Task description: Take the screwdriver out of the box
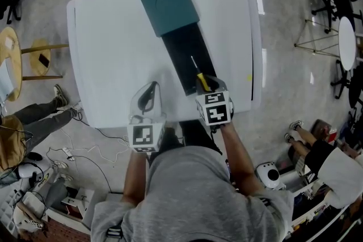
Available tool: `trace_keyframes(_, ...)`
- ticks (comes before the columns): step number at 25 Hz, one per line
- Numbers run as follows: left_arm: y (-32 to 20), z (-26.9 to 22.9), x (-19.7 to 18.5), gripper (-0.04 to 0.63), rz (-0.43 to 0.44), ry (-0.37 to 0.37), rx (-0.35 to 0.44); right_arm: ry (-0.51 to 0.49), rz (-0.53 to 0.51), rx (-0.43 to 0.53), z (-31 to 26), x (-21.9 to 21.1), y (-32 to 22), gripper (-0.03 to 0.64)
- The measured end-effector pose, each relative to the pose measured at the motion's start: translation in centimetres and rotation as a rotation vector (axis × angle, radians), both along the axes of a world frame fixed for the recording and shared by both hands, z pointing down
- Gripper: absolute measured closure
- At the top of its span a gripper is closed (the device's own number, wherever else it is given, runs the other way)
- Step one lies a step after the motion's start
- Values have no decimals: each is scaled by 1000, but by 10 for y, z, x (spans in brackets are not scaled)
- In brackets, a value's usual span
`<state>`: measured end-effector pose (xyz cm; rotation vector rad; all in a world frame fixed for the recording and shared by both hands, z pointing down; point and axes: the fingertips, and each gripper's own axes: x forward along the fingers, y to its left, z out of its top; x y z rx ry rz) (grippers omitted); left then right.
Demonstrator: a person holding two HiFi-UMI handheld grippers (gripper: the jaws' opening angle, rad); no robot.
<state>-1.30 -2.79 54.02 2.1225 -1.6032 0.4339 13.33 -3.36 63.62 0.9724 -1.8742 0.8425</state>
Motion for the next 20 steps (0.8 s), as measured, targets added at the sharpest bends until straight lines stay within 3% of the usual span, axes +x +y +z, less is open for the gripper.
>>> trace_keyframes(20, 4, -31, -2, 583, -10, -17, 60, -30, 1, 87, -33, 1, -11, 537)
